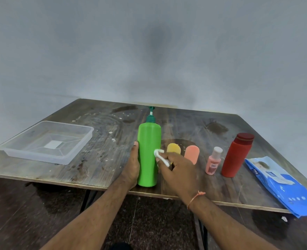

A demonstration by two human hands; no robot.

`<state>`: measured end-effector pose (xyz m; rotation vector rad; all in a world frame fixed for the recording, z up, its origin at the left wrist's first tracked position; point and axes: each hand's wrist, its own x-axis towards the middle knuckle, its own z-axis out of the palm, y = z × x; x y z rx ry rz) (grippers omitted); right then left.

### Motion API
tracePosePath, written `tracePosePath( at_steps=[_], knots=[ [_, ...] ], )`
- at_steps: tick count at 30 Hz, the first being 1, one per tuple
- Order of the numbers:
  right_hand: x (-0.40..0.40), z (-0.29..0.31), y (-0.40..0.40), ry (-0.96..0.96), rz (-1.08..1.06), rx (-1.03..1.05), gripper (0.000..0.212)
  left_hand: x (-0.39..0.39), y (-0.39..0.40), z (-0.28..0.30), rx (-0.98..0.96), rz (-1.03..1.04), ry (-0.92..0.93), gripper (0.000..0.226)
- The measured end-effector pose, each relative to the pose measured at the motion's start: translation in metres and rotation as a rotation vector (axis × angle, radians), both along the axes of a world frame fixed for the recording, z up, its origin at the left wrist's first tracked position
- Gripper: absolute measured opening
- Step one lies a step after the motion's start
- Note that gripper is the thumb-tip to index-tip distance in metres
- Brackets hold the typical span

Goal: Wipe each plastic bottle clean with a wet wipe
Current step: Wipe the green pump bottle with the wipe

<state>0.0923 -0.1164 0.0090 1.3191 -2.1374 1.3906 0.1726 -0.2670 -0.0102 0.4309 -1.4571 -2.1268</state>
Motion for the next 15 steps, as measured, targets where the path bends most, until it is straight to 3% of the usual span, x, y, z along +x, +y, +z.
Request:
tracePosePath(
  at_steps=[6,15],
  knots=[
    [0.013,-0.032,0.032,0.165,0.082,0.122,0.013,0.001,-0.001,0.001,0.030,-0.046,0.015,0.089],
    [0.003,-0.022,0.027,-0.026,0.098,0.346,0.018,0.003,-0.005,0.001,0.080,-0.078,0.062,0.091]
  ],
)
